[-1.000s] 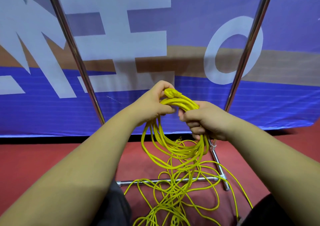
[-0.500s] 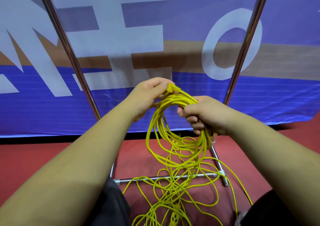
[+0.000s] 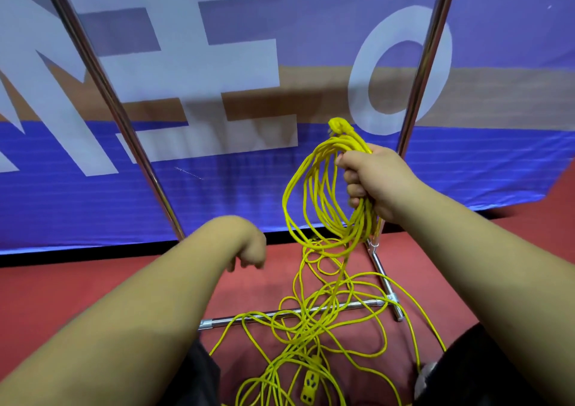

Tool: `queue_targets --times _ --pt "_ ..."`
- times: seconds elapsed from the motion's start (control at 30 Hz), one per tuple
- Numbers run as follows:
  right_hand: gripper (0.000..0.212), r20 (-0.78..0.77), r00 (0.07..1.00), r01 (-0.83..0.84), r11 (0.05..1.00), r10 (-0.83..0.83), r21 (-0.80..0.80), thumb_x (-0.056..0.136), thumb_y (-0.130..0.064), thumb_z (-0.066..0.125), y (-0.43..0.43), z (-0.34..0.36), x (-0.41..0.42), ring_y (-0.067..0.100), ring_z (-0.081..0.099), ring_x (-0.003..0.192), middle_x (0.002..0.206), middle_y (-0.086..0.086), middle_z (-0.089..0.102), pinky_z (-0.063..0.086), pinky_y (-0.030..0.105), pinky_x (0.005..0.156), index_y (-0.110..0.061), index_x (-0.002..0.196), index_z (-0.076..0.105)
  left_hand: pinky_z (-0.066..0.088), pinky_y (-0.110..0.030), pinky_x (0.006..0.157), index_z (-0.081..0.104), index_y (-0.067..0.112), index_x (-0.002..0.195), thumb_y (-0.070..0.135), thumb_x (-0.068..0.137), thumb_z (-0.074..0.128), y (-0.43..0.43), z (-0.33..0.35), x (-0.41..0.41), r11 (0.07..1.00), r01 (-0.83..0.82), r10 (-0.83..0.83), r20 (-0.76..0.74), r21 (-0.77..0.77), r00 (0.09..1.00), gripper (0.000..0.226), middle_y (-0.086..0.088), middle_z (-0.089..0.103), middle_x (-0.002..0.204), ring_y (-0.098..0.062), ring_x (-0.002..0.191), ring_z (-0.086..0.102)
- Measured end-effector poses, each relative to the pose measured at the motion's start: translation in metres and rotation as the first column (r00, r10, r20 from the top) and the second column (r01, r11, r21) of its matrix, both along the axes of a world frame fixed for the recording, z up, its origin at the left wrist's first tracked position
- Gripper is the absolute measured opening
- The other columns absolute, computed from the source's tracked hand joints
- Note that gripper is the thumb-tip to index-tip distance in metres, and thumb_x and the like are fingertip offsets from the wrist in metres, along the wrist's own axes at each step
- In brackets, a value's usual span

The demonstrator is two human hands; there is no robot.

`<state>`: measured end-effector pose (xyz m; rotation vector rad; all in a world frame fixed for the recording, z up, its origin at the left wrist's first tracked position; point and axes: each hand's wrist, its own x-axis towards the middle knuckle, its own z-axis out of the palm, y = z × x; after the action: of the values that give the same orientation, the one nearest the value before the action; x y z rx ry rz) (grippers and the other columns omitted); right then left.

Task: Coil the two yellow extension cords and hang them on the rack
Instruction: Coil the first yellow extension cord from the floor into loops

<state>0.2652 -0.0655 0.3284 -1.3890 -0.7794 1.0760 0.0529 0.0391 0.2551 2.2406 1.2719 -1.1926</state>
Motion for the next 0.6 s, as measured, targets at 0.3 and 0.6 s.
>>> queue_targets --times 0.3,0.6 --pt "0.018 -0.272 0.953 0.173 0.977 -0.134 0.127 0.101 -0.011 0.056 -0.005 0.01 0.009 0.014 0.022 0.042 0.056 -0.003 0.027 0.028 0.026 0.047 -0.02 0.087 0.05 0.041 -0.03 0.11 0.026 0.031 0.162 0.033 0.097 0.069 -0.072 -0.107 0.037 0.97 0.161 -0.058 0.471 -0.182 0.88 0.078 -0.005 0.045 0.159 -0.029 0.139 0.051" --pt "0.019 -0.398 0.909 0.211 0.961 -0.125 0.178 0.102 -0.013 0.057 -0.012 0.016 0.024 0.013 0.021 0.04 0.056 -0.005 0.024 0.028 0.025 0.045 -0.022 0.086 0.049 0.048 -0.027 0.081 0.06 0.001 0.14 -0.015 0.095 0.048 -0.062 -0.157 0.013 0.932 0.225 -0.231 0.012 -0.286 0.973 0.049 -0.016 0.062 0.142 -0.018 0.106 0.056"
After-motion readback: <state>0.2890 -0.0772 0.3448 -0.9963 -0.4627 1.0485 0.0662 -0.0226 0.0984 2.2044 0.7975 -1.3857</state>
